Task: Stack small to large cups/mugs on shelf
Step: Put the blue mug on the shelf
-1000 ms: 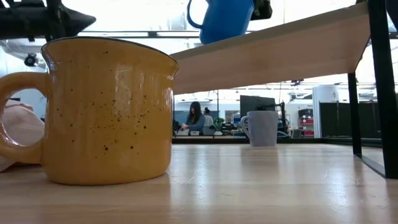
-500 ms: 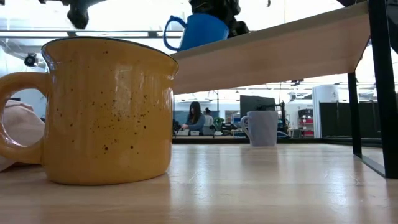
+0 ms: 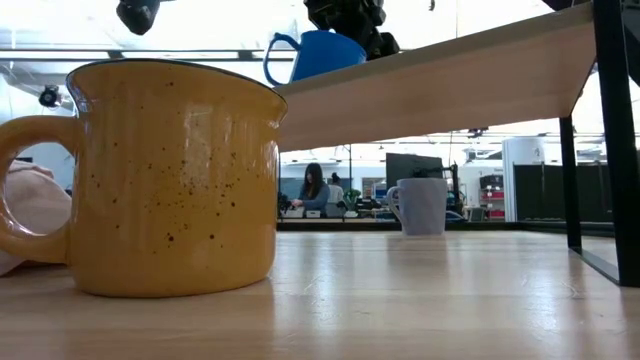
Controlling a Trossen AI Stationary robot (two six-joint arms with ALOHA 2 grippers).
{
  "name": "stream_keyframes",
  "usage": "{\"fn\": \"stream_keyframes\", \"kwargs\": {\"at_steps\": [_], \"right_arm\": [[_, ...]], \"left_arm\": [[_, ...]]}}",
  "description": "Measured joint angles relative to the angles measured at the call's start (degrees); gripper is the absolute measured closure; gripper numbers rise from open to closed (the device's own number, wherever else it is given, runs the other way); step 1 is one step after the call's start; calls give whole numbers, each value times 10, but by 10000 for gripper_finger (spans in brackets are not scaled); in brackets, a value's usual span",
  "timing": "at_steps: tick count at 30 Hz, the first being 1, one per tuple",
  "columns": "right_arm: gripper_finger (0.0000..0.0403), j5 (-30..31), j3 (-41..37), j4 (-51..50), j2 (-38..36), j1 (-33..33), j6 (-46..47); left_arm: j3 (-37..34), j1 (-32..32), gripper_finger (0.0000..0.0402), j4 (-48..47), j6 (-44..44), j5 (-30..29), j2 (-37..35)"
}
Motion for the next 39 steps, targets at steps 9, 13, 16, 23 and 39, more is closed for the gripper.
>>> {"fn": "stream_keyframes", "kwargs": {"at_steps": [9, 13, 16, 23, 39], "right_arm": [[361, 4, 0, 19, -4, 12, -4], [323, 21, 0, 53, -19, 17, -6], [291, 28, 0, 60, -27, 16, 0], [246, 68, 0, 32, -39, 13, 24], [391, 181, -7, -24, -156, 16, 144]], "left_arm": [[8, 0, 402, -9, 5, -8, 15], [7, 0, 402, -16, 4, -22, 11], [9, 0, 402, -13, 5, -34, 3], [6, 0, 402, -11, 13, -35, 7], [81, 106, 402, 36, 127, 97, 192]]}}
